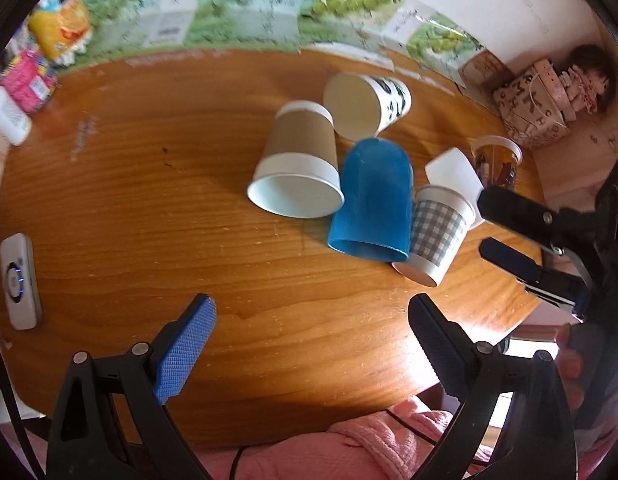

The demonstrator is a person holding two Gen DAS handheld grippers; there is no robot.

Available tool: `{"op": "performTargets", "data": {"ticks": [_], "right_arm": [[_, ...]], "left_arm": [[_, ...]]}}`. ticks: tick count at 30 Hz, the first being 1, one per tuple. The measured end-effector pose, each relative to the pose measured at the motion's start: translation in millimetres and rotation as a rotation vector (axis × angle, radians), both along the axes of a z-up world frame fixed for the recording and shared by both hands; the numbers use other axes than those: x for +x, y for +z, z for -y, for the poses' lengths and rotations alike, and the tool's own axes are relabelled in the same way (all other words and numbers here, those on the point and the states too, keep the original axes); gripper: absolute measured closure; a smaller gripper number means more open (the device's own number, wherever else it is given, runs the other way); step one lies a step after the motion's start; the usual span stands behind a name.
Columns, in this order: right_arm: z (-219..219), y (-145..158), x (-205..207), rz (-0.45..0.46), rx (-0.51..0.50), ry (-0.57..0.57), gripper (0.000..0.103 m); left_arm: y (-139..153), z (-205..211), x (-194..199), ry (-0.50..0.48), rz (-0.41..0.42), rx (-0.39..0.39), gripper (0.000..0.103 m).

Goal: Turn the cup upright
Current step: 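Lower the right gripper over the blue cup and close on its body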

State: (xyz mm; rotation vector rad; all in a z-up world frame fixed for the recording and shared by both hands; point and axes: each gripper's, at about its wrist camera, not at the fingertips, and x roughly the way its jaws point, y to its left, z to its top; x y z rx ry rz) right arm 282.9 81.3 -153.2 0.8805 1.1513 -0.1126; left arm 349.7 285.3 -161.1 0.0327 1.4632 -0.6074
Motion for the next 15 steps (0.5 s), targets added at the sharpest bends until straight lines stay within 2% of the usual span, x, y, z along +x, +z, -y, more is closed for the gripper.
{"op": "performTargets", "data": {"ticks": [3,10,15], "right_arm": [[2,-10,12,-0.035,0.024,-0.014,0.017],[0,-34,35,-0.13,0.036,-0.025,0.017],[1,-51,47,-0.181,0.08,-0.045,0.017]], "left_arm": [[-12,2,6,-0.021,-0.051,-0.024,0.005],[-24,11,14,-0.083,-0.109,-0.063,0.005],[-27,18,20,-0.125,-0.128,-0.078,0.005]]}}
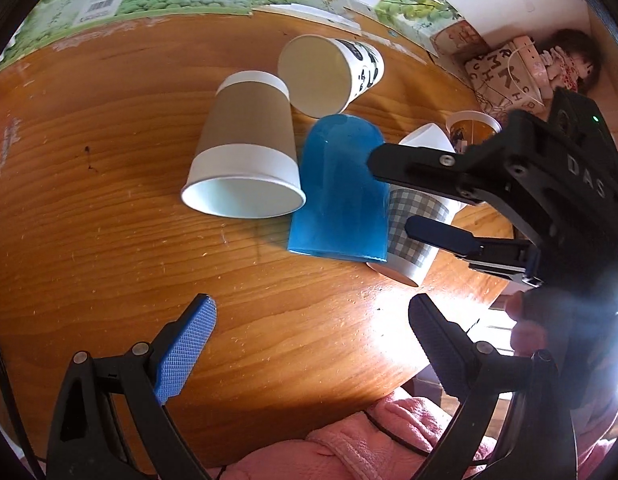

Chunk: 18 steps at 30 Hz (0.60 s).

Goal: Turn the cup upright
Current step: 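Lower the right gripper over the blue cup and close on its body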

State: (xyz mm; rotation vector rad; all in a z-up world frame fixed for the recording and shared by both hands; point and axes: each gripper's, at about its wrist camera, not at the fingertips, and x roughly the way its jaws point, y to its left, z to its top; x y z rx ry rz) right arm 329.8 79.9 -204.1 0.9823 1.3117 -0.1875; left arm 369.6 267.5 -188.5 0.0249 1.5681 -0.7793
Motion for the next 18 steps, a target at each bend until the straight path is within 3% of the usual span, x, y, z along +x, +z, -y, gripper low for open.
{"op": "performTargets", "data": {"ticks": [18], "right_arm": [[4,-26,24,-0.106,0.008,-0.005,0.017]], "left_arm": [[-13,3,10,-0.017,-0.07,-0.022,0.005]]}}
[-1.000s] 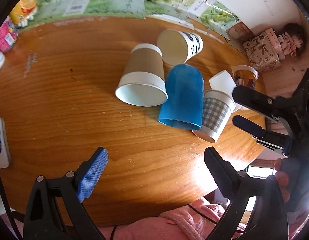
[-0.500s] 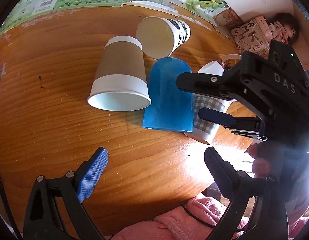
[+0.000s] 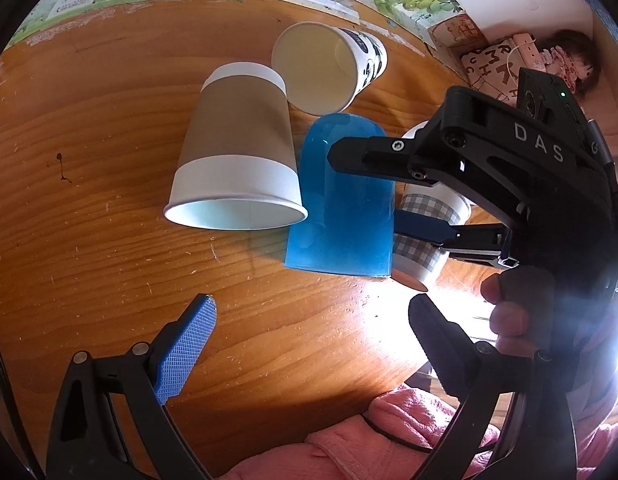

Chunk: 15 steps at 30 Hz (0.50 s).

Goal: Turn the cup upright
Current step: 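Lower the right gripper over the blue cup and close on its body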

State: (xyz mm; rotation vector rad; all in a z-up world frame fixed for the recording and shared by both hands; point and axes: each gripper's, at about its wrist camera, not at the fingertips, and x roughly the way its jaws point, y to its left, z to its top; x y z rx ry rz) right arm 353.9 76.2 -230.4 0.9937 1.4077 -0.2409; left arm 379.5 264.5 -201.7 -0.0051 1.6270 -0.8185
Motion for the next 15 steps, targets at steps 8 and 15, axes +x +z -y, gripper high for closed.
{"op": "performTargets", "data": {"ticks": [8,15], "right_arm": [[-2,0,7,-0.007,-0.027,0.029,0.019],[-4,0,14,-0.023,-0.059,0.072,0.022]], "left_arm": [[-2,4,0,-0.011,-0.009,-0.003,0.005],[-4,7,1,-0.017,-0.016,-0.002,0.005]]}}
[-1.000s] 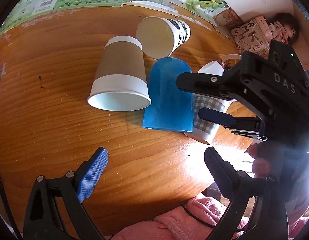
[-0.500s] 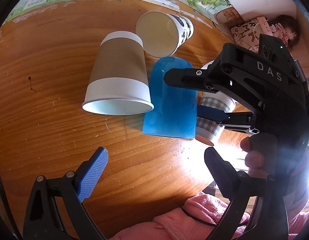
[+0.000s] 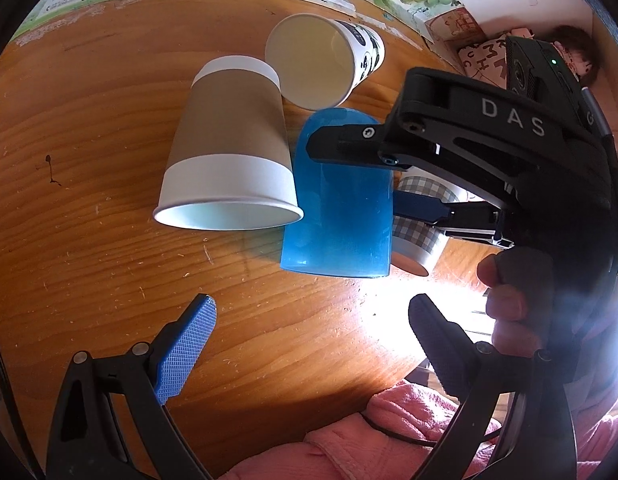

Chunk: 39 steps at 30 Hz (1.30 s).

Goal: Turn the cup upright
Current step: 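Lower the right gripper over the blue cup and close on its body, then lift the blue cup with the right gripper and rotate it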

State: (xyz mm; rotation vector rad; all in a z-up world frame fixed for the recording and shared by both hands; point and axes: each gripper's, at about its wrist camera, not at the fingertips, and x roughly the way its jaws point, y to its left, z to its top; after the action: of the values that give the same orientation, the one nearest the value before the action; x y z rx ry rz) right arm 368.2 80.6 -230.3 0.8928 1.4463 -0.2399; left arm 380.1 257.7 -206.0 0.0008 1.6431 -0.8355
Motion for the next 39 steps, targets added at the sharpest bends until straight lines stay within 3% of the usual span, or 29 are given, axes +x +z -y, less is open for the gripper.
{"op": "performTargets", "data": {"ticks": [6,8,23,39], "right_arm": [[-1,1,2,0.0,-0.01,-0.003,0.025],[-1,2,2,0.003,-0.013,-0.001,0.032],[-1,8,-1,0.052,0.001,0.032,0.033],[-18,58,-30,0.214,-0.054,0.108,0.034]], "left_arm": [[0,2,0,-0.007,-0.004,-0.009,0.005],[-1,4,0,-0.013,-0.01,-0.013,0.005],[3,1,-8,-0.026,-0.016,-0.043,0.005],[32,-21,-41,0.061,0.073,-0.066,0.005]]}}
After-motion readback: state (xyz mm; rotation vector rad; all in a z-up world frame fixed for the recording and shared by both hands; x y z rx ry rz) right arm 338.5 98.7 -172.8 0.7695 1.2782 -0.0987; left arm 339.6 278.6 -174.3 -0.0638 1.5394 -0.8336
